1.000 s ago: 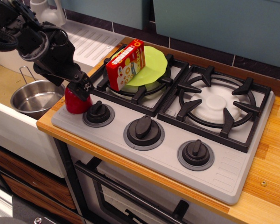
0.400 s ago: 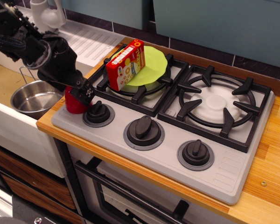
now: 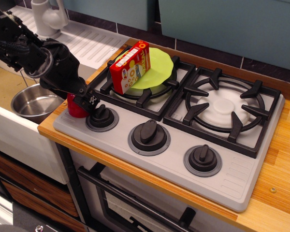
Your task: Put cereal on plate and sweetpotato in pot or pan in sink
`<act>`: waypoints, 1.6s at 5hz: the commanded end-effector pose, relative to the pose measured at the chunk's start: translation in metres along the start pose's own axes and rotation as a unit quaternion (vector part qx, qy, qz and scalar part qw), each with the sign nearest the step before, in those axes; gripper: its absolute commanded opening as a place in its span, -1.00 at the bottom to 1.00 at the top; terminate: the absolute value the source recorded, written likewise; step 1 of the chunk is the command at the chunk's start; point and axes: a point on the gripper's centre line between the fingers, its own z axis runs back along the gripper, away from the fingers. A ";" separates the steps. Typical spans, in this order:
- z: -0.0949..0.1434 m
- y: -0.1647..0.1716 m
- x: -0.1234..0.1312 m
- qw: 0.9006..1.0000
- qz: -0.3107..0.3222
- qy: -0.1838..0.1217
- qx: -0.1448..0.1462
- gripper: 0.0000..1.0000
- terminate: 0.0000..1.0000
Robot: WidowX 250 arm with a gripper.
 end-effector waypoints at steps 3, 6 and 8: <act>0.023 -0.001 0.011 0.999 0.017 0.025 -0.013 -1.00 -1.00; 0.064 0.031 0.027 0.998 -0.021 0.021 -0.047 -1.00 -1.00; 0.051 0.068 0.028 0.994 -0.056 -0.019 -0.089 -1.00 -1.00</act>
